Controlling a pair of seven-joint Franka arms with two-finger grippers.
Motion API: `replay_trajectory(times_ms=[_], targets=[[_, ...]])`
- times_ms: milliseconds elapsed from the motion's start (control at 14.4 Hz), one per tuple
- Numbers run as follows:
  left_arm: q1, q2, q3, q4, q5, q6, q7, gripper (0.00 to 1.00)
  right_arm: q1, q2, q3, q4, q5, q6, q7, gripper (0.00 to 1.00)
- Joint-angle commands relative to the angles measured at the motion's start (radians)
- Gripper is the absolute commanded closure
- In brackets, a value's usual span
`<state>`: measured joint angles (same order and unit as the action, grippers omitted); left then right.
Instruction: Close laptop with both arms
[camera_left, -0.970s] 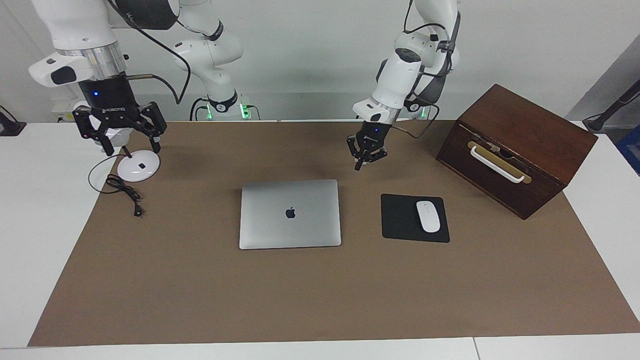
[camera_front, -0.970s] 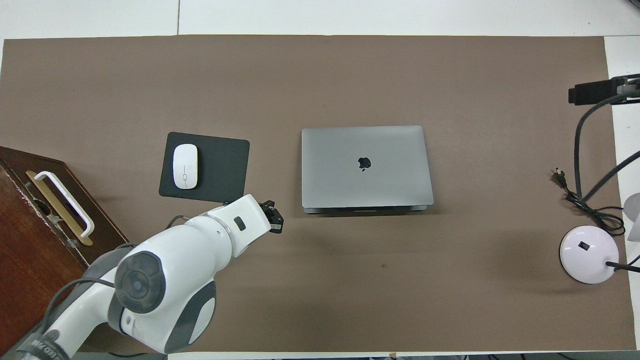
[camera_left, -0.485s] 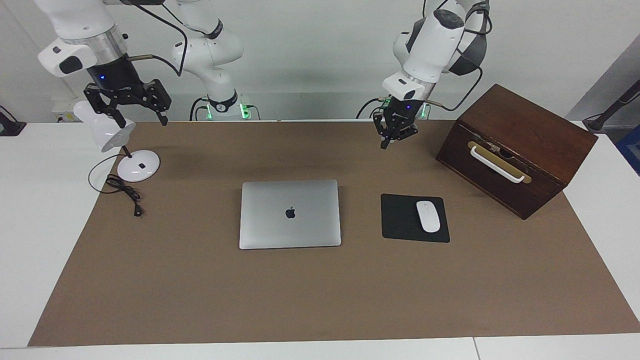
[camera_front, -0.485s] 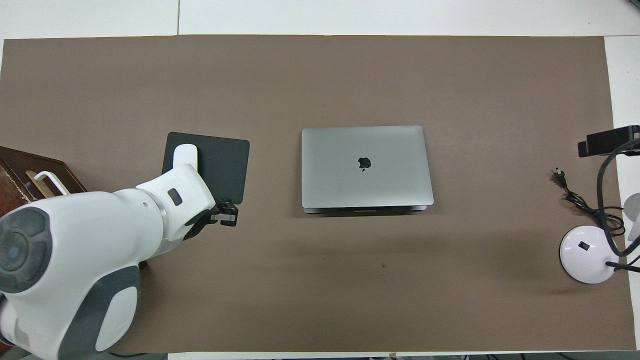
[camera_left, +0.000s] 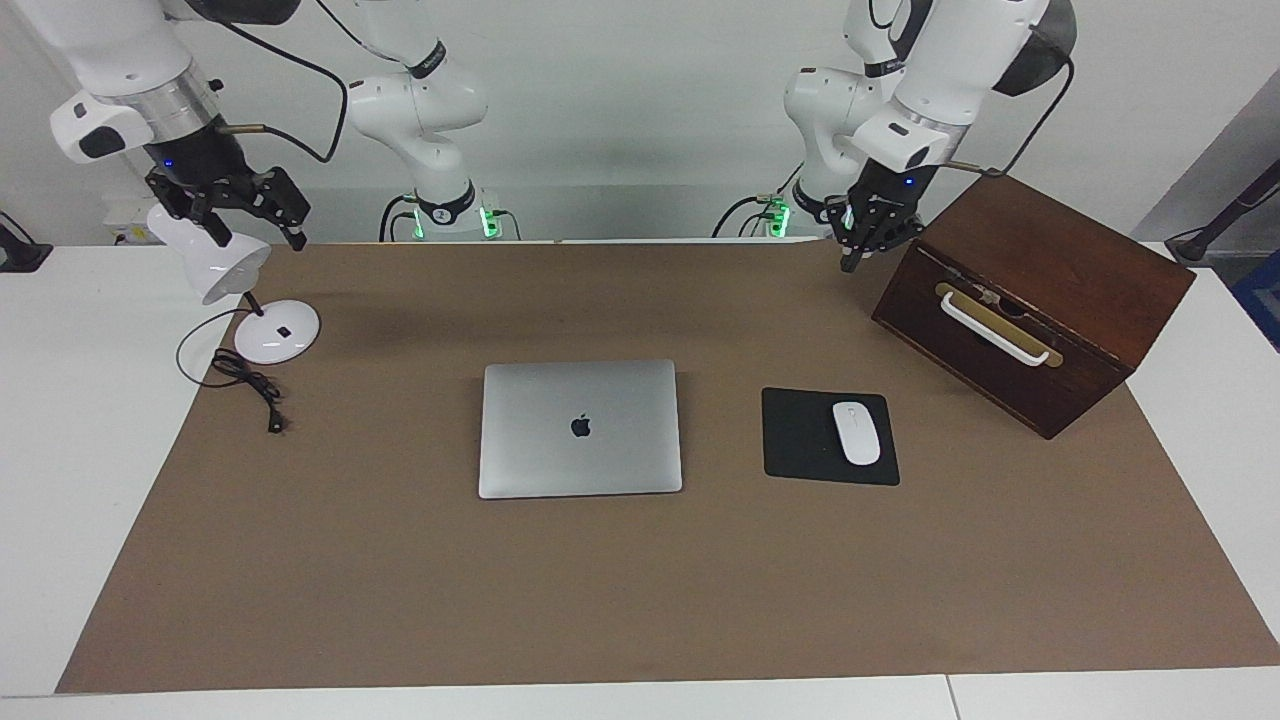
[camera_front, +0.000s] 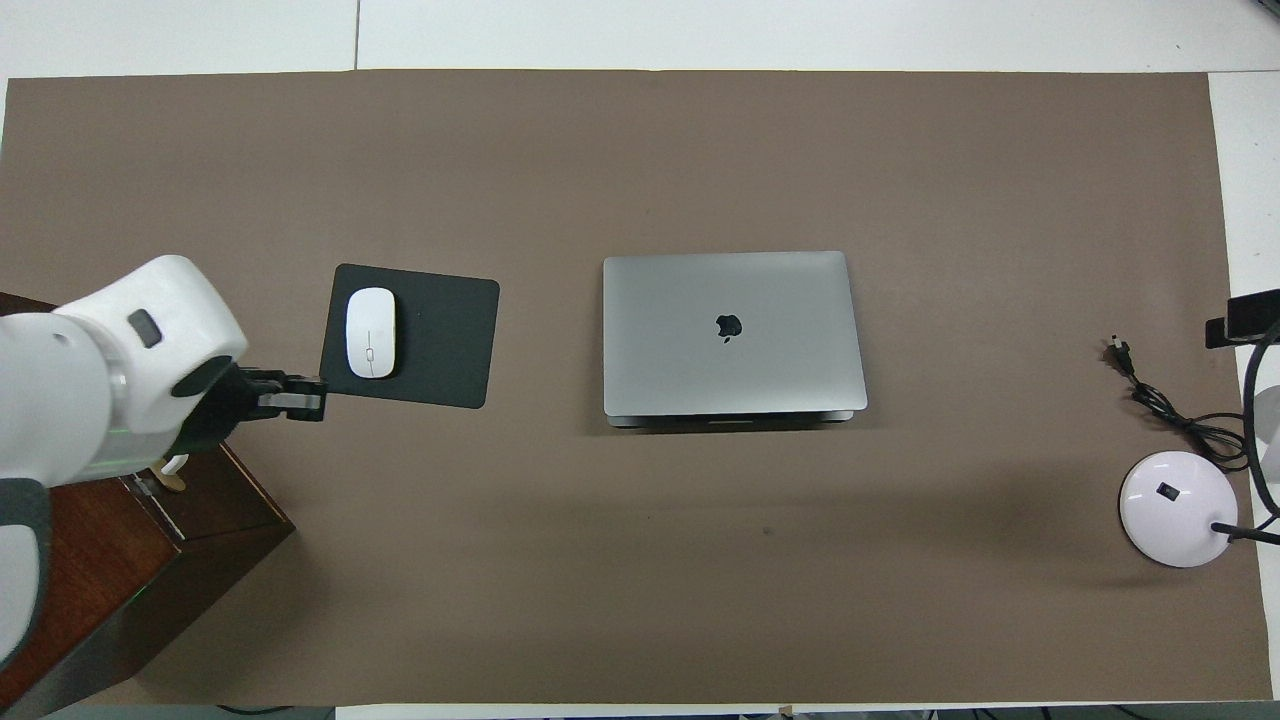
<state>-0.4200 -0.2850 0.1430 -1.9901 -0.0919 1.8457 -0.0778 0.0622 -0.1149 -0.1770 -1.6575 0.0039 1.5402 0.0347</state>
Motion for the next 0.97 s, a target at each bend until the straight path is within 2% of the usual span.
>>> replay_trajectory(times_ms=[0, 208, 277, 347, 416, 485, 901], targets=[[0.110, 0.024, -0.007, 0.080, 0.015, -0.120, 0.094, 1.00, -0.175, -0.029, 0.191, -0.038, -0.010, 0.021, 0.007, 0.00], [0.202, 0.024, -0.008, 0.091, 0.015, -0.138, 0.174, 1.00, -0.173, -0.029, 0.189, -0.045, -0.007, 0.023, 0.010, 0.00], [0.225, 0.030, -0.007, 0.111, 0.017, -0.158, 0.174, 0.88, -0.151, -0.029, 0.174, -0.047, -0.005, 0.038, 0.011, 0.00], [0.253, 0.033, -0.006, 0.125, 0.017, -0.169, 0.173, 0.54, -0.121, -0.029, 0.131, -0.050, -0.005, 0.047, 0.011, 0.00], [0.277, 0.047, -0.006, 0.140, 0.017, -0.175, 0.171, 0.08, -0.090, -0.029, 0.095, -0.053, -0.007, 0.060, 0.007, 0.00], [0.296, 0.053, -0.006, 0.157, 0.017, -0.184, 0.170, 0.00, -0.085, -0.028, 0.085, -0.053, -0.005, 0.070, 0.004, 0.00], [0.348, 0.119, -0.006, 0.260, 0.015, -0.186, 0.170, 0.00, -0.091, 0.003, 0.086, -0.061, -0.007, 0.121, -0.004, 0.00]])
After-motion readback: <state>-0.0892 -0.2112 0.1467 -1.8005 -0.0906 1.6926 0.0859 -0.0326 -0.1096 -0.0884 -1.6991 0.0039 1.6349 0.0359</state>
